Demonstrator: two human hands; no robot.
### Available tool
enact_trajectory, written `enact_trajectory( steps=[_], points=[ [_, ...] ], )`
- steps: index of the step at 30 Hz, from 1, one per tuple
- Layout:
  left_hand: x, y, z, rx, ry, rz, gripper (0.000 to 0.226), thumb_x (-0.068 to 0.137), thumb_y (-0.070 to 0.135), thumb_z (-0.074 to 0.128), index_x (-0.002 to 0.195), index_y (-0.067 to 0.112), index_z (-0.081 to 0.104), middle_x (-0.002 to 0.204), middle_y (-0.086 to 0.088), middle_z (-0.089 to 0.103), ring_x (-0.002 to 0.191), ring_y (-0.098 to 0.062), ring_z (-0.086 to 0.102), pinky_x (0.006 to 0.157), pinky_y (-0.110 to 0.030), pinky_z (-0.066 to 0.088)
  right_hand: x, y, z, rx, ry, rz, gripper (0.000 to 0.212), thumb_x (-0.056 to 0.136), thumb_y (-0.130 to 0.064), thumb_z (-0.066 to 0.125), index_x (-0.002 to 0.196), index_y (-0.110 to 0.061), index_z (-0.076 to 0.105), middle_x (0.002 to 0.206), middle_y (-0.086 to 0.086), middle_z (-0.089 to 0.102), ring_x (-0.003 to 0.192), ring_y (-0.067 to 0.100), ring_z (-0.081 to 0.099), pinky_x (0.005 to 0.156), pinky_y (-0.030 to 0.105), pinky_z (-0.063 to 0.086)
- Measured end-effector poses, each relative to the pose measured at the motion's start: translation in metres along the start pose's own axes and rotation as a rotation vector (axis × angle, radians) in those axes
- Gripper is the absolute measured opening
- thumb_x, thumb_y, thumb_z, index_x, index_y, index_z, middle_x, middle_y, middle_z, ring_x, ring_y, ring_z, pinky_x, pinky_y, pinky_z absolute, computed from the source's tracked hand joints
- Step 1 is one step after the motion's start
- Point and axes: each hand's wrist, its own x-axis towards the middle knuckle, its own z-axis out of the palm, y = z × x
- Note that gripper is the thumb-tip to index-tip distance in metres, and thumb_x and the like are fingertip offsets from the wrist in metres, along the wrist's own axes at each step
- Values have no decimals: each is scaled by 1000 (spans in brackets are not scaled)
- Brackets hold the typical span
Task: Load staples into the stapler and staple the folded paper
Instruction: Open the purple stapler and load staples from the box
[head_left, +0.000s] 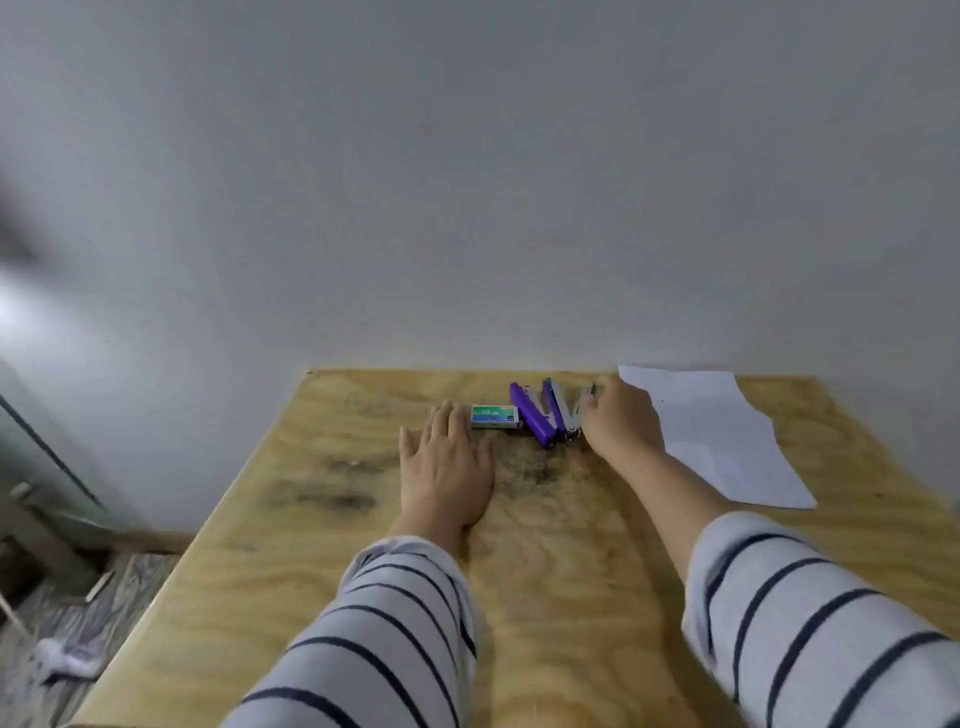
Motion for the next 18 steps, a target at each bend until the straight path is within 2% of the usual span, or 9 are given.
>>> enact_trajectory(
  steps=[3, 9, 13, 14, 16, 18],
  points=[
    [4, -2, 2, 24, 64, 4, 54, 96, 44, 27, 145, 22, 22, 155, 2, 24, 144, -15, 17, 118, -46, 5, 12, -3, 6, -57, 25, 101, 32, 97, -23, 38, 116, -6, 58, 110, 14, 64, 98, 31, 61, 71, 30, 44],
    [6, -5, 6, 3, 98, 5, 56, 94, 45, 30, 144, 21, 23, 152, 2, 29, 142, -16, 23, 118, -47, 7, 25, -10, 13, -145, 15, 180, 28, 93, -28, 45, 106, -6, 57, 101, 11, 64, 88, 28, 62, 61, 28, 39],
    [6, -7, 7, -2, 88, -4, 62, 93, 46, 30, 148, 21, 15, 155, 2, 24, 144, -15, 17, 118, -45, 4, 31, -12, 16, -135, -33, 243, 8, 87, -13, 53, 82, -8, 56, 82, 8, 59, 70, 23, 55, 46, 21, 31],
    [6, -7, 6, -5, 89, -5, 62, 94, 46, 30, 149, 22, 14, 156, 2, 23, 144, -15, 16, 119, -45, 4, 32, -12, 15, -105, -32, 263, 8, 83, -9, 56, 76, -8, 53, 77, 7, 57, 66, 23, 54, 45, 21, 30],
    [5, -7, 5, -13, 90, -4, 63, 94, 46, 31, 149, 22, 12, 156, 2, 22, 144, -15, 15, 119, -45, 3, 33, -10, 11, -42, -8, 276, 23, 76, -3, 59, 62, -10, 42, 64, 4, 49, 54, 20, 47, 43, 20, 27],
    [4, -6, 5, -26, 101, -4, 65, 93, 46, 32, 149, 22, 10, 156, 1, 21, 144, -16, 14, 119, -45, 4, 32, -8, 6, 31, 4, 251, 25, 74, -2, 57, 61, -11, 38, 60, 3, 45, 50, 18, 45, 42, 21, 26]
  ],
)
